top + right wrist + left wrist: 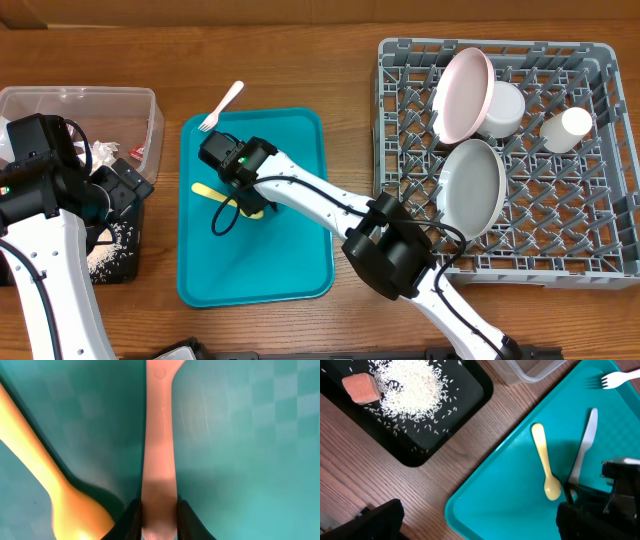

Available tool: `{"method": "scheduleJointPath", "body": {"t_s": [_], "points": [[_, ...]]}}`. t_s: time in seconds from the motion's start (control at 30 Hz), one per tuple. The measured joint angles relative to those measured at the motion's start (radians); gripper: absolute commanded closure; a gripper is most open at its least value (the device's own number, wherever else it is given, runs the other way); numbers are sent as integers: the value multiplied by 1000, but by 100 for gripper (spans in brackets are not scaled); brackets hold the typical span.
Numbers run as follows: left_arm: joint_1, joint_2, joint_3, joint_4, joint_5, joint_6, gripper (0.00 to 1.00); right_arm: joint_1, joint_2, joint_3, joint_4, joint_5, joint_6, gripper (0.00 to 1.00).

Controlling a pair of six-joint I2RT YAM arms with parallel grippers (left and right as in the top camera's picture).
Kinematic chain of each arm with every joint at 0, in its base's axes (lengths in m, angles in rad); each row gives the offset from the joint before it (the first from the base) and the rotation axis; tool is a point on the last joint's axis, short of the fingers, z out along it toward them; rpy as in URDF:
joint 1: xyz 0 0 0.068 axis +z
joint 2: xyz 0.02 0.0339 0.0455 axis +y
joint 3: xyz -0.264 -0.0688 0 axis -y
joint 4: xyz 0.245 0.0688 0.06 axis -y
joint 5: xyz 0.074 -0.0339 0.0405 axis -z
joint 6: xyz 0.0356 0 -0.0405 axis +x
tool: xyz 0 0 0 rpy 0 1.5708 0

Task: Sort waste into correct bins and load items into the dishwasher rack
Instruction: 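Carry the knife right and stand it in the rack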

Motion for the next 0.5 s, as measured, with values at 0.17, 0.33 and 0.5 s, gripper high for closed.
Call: {"method": "scheduleJointPath", "body": {"t_s": [0.17, 0.33, 0.5], "points": [[0, 0, 0, 0, 0, 0, 0, 0, -14, -7, -69, -3, 0, 96], [0, 0, 0, 0, 0, 0, 0, -2, -45, -25, -98, -8, 7, 96], [0, 0, 0, 0, 0, 0, 0, -17, -135, -29, -122, -11, 11, 96]]}}
